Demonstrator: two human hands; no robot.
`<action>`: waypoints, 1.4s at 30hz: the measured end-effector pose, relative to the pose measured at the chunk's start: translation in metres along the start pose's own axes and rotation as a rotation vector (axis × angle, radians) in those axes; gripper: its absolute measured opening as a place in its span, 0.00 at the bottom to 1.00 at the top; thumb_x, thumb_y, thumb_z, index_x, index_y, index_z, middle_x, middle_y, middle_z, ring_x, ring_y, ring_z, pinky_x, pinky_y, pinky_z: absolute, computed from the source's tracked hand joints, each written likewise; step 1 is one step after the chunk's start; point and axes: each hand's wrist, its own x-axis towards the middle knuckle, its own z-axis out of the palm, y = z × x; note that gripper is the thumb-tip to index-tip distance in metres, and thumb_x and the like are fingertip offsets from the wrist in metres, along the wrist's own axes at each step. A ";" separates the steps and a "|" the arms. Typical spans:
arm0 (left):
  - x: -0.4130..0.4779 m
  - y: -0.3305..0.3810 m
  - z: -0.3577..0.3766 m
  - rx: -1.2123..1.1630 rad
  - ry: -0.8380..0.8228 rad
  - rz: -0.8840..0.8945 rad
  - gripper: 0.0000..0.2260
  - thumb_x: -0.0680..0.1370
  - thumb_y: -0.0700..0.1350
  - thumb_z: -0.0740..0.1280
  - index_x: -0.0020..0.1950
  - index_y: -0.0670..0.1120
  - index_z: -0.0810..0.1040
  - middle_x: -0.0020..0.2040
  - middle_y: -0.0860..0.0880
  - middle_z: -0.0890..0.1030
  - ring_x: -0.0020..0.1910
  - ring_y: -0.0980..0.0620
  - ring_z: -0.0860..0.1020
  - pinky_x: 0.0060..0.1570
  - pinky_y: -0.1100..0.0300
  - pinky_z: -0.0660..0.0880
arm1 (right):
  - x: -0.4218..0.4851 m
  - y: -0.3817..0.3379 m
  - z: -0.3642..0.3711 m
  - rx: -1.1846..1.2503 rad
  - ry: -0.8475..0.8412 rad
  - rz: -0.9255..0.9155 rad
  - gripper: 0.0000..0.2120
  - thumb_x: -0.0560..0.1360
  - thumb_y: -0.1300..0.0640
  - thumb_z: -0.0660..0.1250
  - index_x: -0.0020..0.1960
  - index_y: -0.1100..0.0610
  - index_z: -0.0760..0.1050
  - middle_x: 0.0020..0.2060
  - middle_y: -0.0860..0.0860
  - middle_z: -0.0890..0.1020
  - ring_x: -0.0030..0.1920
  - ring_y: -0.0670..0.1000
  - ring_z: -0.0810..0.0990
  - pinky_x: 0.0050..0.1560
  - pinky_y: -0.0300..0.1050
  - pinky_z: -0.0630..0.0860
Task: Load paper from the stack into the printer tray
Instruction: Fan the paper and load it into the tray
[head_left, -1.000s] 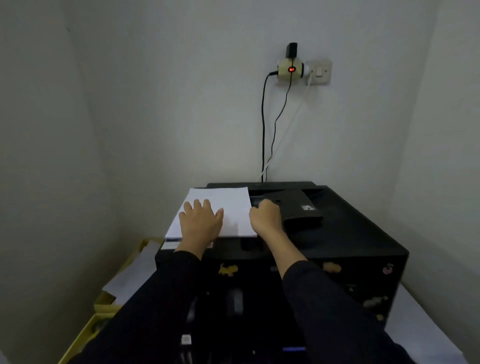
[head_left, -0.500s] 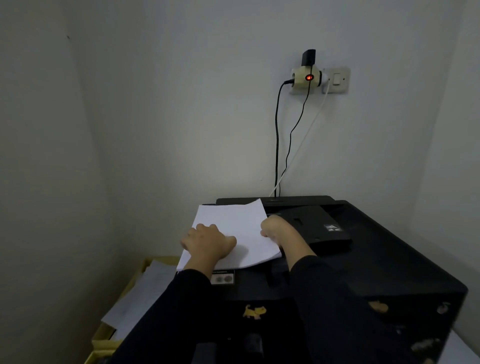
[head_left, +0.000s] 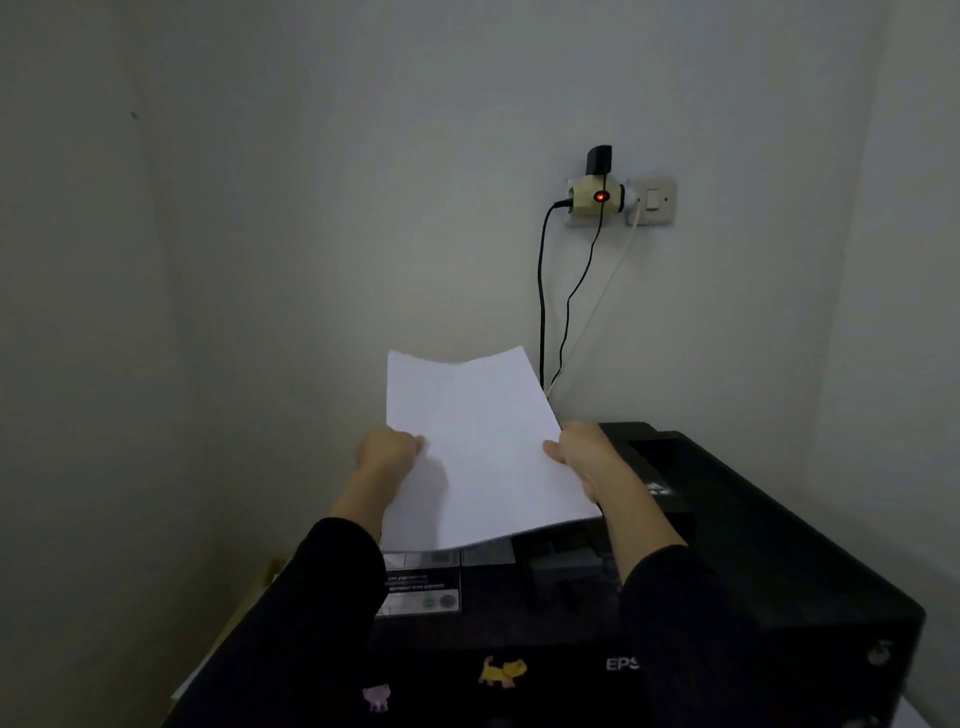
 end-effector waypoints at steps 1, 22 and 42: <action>0.002 0.004 -0.001 0.003 0.037 0.053 0.18 0.77 0.40 0.67 0.65 0.36 0.71 0.63 0.37 0.76 0.62 0.38 0.76 0.56 0.52 0.75 | 0.001 -0.004 0.001 0.001 0.014 -0.048 0.15 0.78 0.68 0.59 0.64 0.67 0.72 0.60 0.61 0.78 0.50 0.56 0.75 0.53 0.49 0.75; -0.010 -0.027 0.017 -0.210 0.178 0.304 0.16 0.80 0.39 0.62 0.67 0.37 0.68 0.60 0.40 0.77 0.62 0.43 0.76 0.55 0.59 0.70 | 0.000 0.016 0.039 0.169 0.085 -0.239 0.24 0.81 0.59 0.57 0.75 0.60 0.58 0.72 0.57 0.68 0.71 0.57 0.67 0.72 0.54 0.64; -0.089 0.016 0.016 0.051 0.339 0.207 0.15 0.77 0.39 0.60 0.62 0.37 0.74 0.60 0.38 0.78 0.56 0.39 0.77 0.45 0.58 0.68 | -0.047 0.010 -0.025 0.041 0.345 -0.282 0.13 0.73 0.65 0.57 0.30 0.56 0.67 0.34 0.50 0.74 0.32 0.50 0.71 0.29 0.38 0.63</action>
